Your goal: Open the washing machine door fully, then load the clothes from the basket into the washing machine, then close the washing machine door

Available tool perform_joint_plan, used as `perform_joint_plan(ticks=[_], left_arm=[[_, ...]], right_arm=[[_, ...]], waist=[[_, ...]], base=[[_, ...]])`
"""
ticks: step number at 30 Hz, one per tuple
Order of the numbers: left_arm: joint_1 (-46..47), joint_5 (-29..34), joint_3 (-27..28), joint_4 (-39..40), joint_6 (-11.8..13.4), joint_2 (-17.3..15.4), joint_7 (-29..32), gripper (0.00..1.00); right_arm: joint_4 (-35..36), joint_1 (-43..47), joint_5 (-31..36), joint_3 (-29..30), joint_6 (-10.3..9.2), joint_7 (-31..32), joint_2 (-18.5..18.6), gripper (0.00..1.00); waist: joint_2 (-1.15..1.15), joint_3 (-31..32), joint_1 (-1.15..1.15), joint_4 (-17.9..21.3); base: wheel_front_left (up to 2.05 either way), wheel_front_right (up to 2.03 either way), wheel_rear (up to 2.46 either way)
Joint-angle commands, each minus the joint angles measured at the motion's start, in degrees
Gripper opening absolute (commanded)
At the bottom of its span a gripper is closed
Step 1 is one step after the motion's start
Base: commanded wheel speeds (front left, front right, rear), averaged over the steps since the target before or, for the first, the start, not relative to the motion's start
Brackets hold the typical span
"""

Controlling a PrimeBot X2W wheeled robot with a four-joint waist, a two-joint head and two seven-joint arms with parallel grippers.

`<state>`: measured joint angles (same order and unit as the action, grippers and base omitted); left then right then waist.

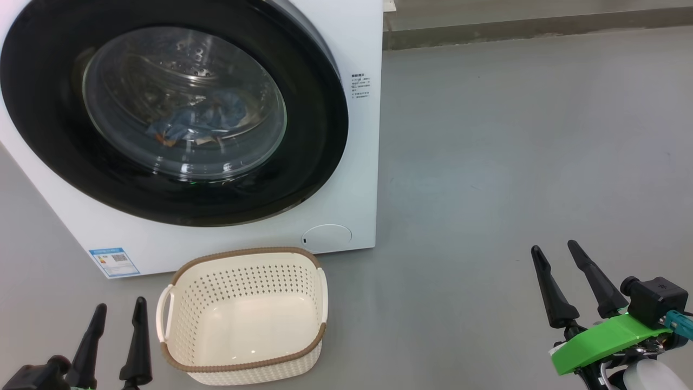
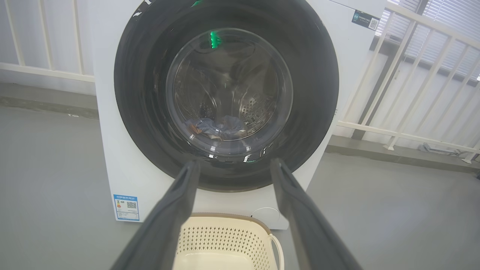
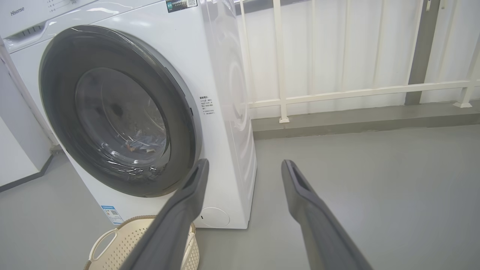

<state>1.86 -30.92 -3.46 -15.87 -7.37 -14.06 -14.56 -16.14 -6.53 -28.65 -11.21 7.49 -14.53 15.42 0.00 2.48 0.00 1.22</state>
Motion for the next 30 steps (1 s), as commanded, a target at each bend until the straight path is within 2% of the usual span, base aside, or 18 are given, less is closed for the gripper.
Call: perform_joint_plan(ticks=[1, 25, 26, 30], left_arm=[[2.2, 0.2, 1.8, 0.9, -0.1, -1.3, -0.4, 1.0], [2.7, -0.3, 1.3, 1.1, -0.1, -1.5, -0.4, 1.0], [0.2, -0.2, -0.5, -0.1, 0.0, 0.0, 0.0, 0.0], [-0.8, -0.7, -0.7, -1.7, 0.0, 1.6, 0.2, 0.0]], right_arm=[[1.1, -1.0, 0.5, -0.8, 0.0, -0.5, 0.7, 1.0], [1.2, -1.4, 0.7, -0.5, 0.0, -0.5, 0.0, 1.0], [-0.2, 0.0, 0.1, 0.2, 0.0, 0.0, -0.8, 0.0], [-2.0, 1.4, -0.5, 0.0, 0.0, 0.3, -2.1, 0.0]], waist=[[0.0, -0.1, 0.0, 0.0], [0.0, -0.5, 0.0, -0.1], [0.0, -0.5, 0.0, -0.1], [0.0, -0.5, 0.0, -0.1]], base=[[0.0, 0.0, 0.0], [0.0, 0.0, 0.0], [0.0, 0.0, 0.0], [0.0, 0.0, 0.0]])
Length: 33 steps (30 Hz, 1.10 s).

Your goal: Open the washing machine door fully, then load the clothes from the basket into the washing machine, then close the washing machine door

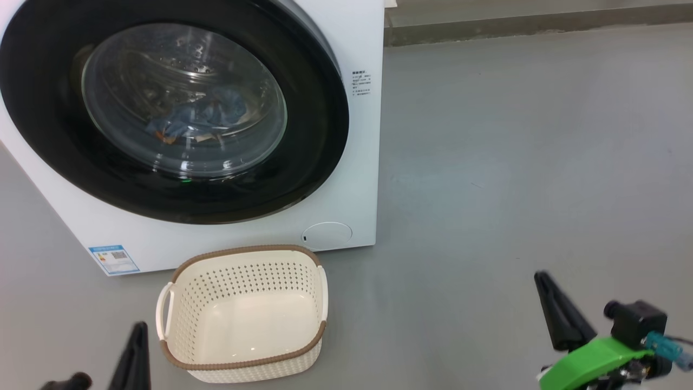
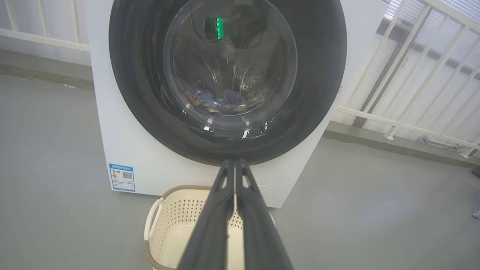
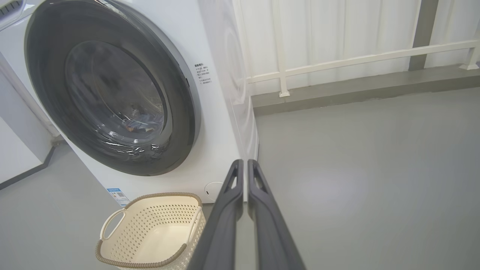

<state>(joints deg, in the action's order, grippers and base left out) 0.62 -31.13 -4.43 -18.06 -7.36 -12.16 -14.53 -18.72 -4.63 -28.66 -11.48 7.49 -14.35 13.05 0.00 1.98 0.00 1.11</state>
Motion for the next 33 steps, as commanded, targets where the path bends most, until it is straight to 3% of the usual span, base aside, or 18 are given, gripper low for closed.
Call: perform_joint_plan(ticks=[1, 7, 12, 33], left_arm=[[0.5, -1.0, 0.3, 0.5, 0.0, -0.3, 0.4, 0.0], [0.6, -3.4, 0.8, 0.7, 0.0, 0.1, 1.2, 0.0], [0.8, -5.9, 1.2, 0.8, 0.0, 0.5, 2.1, 0.0], [1.7, -16.1, 3.0, 1.4, 0.0, 2.1, 5.6, 0.0]], right_arm=[[0.6, -0.5, -1.0, 0.4, 0.0, 0.3, 0.2, 0.0], [0.9, -0.5, -3.6, 1.1, 0.0, 1.1, -0.2, 0.0], [1.0, -0.6, -6.2, 1.8, 0.0, 1.9, -0.6, 0.0], [1.7, -0.8, -16.9, 4.7, 0.0, 5.4, -2.3, 0.0]], waist=[[0.0, 0.0, 0.0, 0.0], [0.0, 0.0, -0.13, -0.1], [0.0, -0.2, -0.01, -0.1], [0.0, -0.6, 0.0, -0.3]], base=[[0.0, 0.0, 0.0], [0.0, 0.0, 0.0], [0.0, 0.0, 0.0], [0.0, 0.0, 0.0]])
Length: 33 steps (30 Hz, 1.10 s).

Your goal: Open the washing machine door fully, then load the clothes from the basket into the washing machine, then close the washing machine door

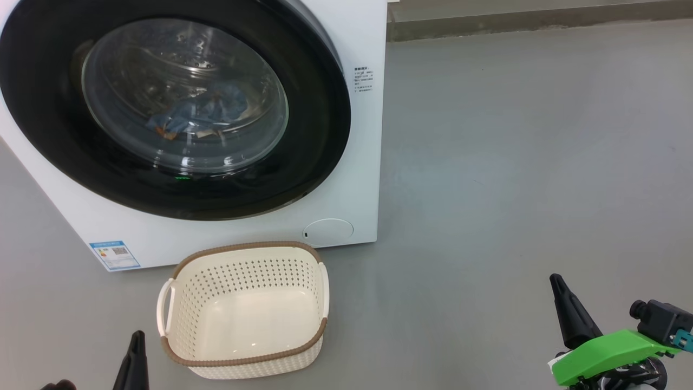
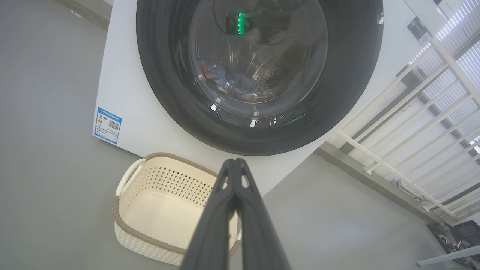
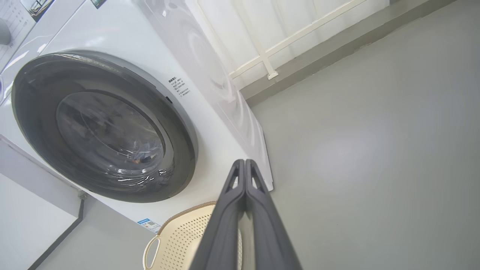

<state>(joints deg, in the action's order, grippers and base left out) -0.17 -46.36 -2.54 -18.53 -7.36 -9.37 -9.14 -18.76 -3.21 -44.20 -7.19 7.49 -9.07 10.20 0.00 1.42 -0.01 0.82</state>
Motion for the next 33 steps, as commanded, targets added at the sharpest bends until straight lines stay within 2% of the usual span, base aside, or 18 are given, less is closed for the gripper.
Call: perform_joint_plan(ticks=[1, 33], left_arm=[[2.6, -1.4, 1.2, 1.9, 0.0, -0.6, 0.3, 0.0], [3.9, -16.5, 3.9, 2.8, -0.1, 1.8, 5.6, 0.0]], right_arm=[[1.7, -2.2, -1.8, 0.6, 0.0, 0.3, 0.4, 0.0], [2.8, -2.5, -17.6, 5.0, 0.0, 5.5, -2.2, 0.0]], waist=[[0.0, 0.0, 0.0, 0.0], [0.0, -0.6, 0.0, -0.3]], base=[[0.0, 0.0, 0.0], [0.0, 0.0, 0.0]])
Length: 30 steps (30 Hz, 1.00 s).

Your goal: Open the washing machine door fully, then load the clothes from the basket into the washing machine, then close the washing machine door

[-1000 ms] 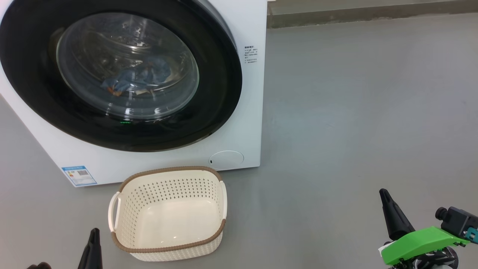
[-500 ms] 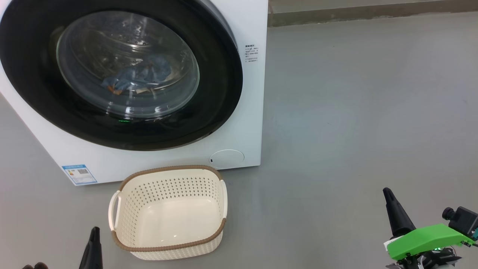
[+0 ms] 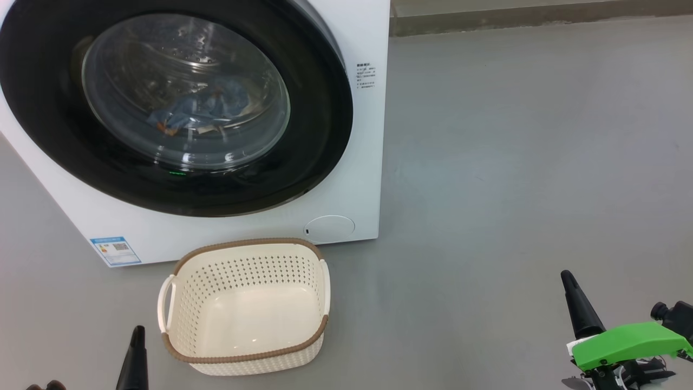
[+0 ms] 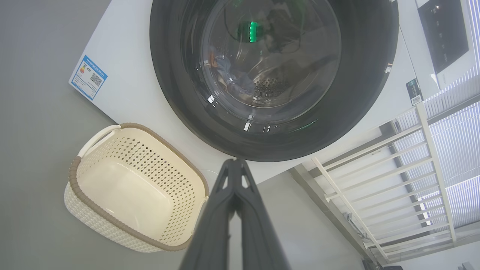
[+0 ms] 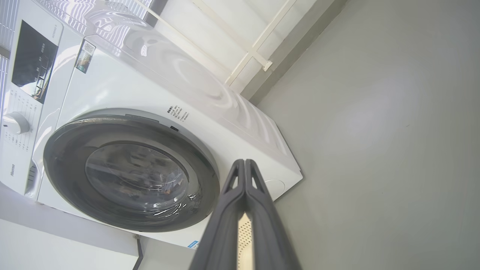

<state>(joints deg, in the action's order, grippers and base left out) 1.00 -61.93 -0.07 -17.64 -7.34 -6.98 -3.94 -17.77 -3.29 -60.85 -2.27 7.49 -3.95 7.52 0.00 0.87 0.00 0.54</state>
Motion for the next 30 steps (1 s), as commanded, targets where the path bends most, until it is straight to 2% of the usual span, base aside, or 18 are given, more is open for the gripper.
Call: perform_joint_plan(ticks=[1, 30], left_arm=[[2.7, -1.4, 1.5, 1.9, -0.1, -0.5, 0.5, 0.0], [3.9, -15.5, 4.0, 2.7, -0.1, 1.8, 5.4, 0.0]], right_arm=[[1.8, -2.4, -1.4, 0.2, 0.0, 0.5, 0.4, 0.0], [2.8, -2.6, -16.1, 4.4, 0.0, 5.4, -2.0, 0.0]], waist=[[0.0, 0.0, 0.0, 0.0], [0.0, -0.5, 0.0, -0.3]], base=[[0.0, 0.0, 0.0], [0.0, 0.0, 0.0]])
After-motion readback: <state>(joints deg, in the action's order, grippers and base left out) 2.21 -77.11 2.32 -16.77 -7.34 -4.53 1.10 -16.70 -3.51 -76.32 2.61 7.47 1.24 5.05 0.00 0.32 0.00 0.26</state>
